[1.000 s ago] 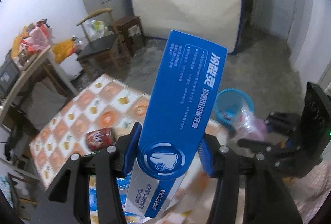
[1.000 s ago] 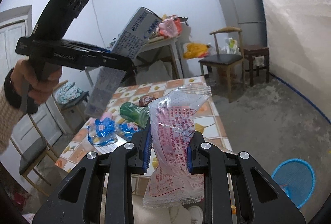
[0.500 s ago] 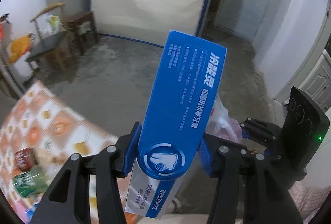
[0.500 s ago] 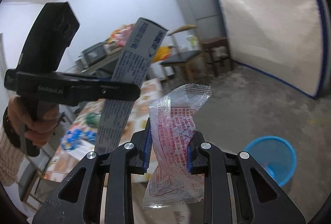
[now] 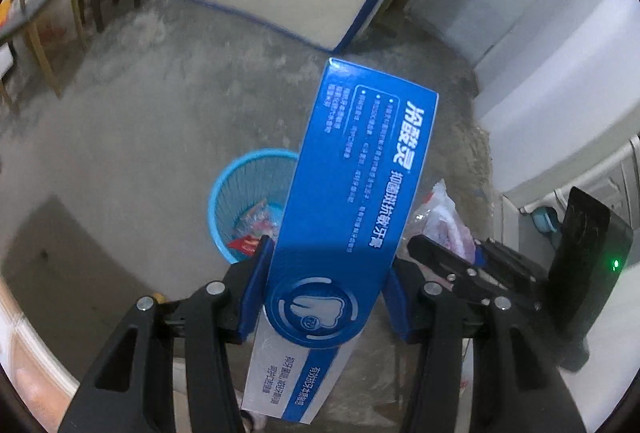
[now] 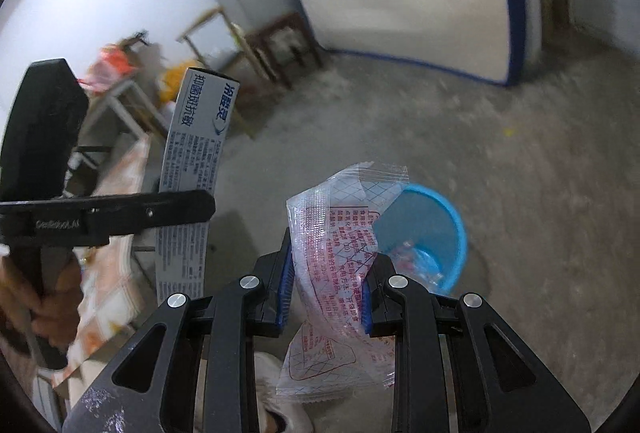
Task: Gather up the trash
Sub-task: 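Open both grippers over the wastebasket to drop the box and bag, then move both grippers back toward the table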
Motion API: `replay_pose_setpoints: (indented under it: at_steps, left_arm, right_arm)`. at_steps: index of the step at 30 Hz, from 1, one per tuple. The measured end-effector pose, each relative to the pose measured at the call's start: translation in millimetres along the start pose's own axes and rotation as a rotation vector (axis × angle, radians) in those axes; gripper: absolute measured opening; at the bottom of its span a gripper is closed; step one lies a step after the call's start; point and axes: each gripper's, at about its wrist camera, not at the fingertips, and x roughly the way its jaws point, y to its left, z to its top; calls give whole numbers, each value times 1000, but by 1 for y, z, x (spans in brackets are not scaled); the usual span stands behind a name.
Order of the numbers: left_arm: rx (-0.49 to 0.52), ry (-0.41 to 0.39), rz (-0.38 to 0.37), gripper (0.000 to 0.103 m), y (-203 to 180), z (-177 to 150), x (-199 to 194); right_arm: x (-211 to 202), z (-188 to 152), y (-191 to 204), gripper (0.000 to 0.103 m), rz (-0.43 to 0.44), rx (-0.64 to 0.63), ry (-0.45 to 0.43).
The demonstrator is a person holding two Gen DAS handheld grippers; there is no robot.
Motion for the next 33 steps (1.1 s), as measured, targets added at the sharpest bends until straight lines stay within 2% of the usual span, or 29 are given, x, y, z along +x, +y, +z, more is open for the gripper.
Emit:
replay_pose_setpoints:
  at_steps: [2, 5, 7, 9, 10, 12, 13, 19, 25, 28, 31, 33]
  left_arm:
    - [-30, 21, -16, 50, -3, 10, 25]
    - [-43, 25, 8, 51, -4, 20, 48]
    - [-60, 17, 41, 52, 0, 31, 64]
    - [-84, -1, 79, 67, 3, 36, 72]
    - [-95, -8, 90, 73, 3, 37, 78]
    - [-120, -25, 68, 74, 6, 35, 76]
    - [-119, -31, 51, 76, 10, 31, 72]
    - [-65, -76, 68, 77, 20, 15, 43]
    - [-50, -120, 82, 77, 32, -7, 5]
    - [-58, -150, 85, 77, 40, -24, -20]
    - [-57, -192, 95, 77, 45, -45, -52]
    - [-53, -230, 129, 78, 49, -64, -77]
  right_arm:
    - [20, 2, -10, 24, -19, 21, 39]
    - [55, 10, -20, 26, -70, 47, 92]
    - [74, 18, -28, 33, -99, 58, 111]
    - [92, 22, -36, 48, -132, 71, 120]
    - [94, 21, -40, 51, -146, 70, 122]
    - [101, 20, -42, 57, -192, 57, 123]
    - [96, 17, -45, 58, -206, 48, 124]
    - [83, 6, -40, 58, -247, 16, 116]
    - [70, 3, -34, 58, -275, -32, 65]
    - [57, 0, -22, 59, -278, -66, 33]
    - [36, -3, 2, 64, -271, -111, -6]
    - [23, -5, 20, 68, -258, -153, -37]
